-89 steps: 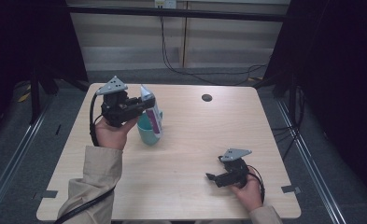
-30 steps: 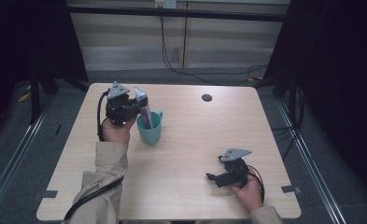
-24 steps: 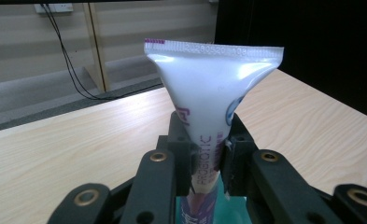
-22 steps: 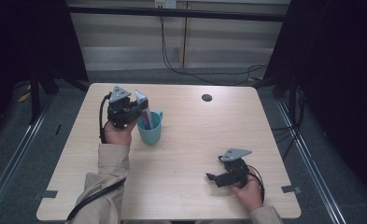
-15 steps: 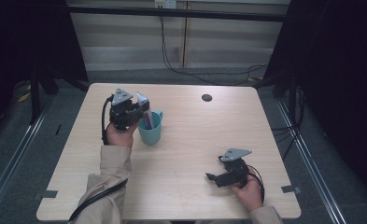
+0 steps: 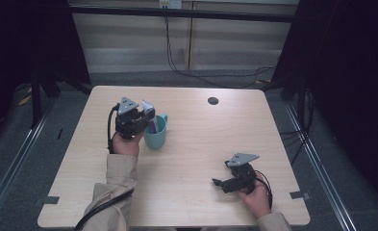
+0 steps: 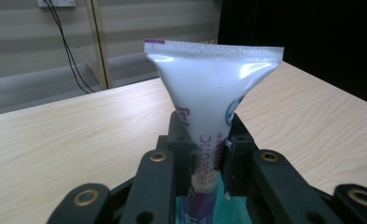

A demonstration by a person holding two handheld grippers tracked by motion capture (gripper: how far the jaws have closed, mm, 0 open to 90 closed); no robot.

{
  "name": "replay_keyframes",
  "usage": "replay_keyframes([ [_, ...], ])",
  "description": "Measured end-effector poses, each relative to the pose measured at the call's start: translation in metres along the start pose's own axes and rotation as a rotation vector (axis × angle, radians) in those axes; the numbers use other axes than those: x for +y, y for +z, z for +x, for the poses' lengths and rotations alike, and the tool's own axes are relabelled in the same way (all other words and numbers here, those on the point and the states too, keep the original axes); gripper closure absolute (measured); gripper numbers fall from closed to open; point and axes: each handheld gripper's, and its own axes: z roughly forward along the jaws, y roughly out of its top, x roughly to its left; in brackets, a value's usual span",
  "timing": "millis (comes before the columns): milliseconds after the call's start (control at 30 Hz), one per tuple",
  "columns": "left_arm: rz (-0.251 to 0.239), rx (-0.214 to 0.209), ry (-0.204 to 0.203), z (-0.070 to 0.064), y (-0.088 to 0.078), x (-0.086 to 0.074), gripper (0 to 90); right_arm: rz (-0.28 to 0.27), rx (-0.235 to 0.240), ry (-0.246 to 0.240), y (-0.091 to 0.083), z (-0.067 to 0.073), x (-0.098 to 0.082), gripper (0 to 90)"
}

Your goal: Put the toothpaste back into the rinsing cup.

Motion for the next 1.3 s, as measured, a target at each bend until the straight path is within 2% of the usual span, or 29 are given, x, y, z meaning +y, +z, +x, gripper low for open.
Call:
replay_keyframes([
  [433, -0.011, -0.001, 0.003, -0.003, -0.001, -0.006, 76.8, 0.000, 0.000, 0.000, 0.000, 0.000, 0.000, 13.2],
  [767, -0.009, -0.006, 0.025, -0.004, -0.008, -0.010, 76.2, 0.000, -0.001, 0.000, 0.000, 0.000, 0.000, 13.2],
  [933, -0.015, -0.008, 0.002, -0.002, -0.012, -0.012, 75.9, 0.000, 0.000, 0.000, 0.000, 0.000, 0.000, 13.3],
  [1300, -0.016, -0.003, -0.015, 0.002, -0.019, -0.015, 75.1, 0.000, 0.000, 0.000, 0.000, 0.000, 0.000, 13.3],
])
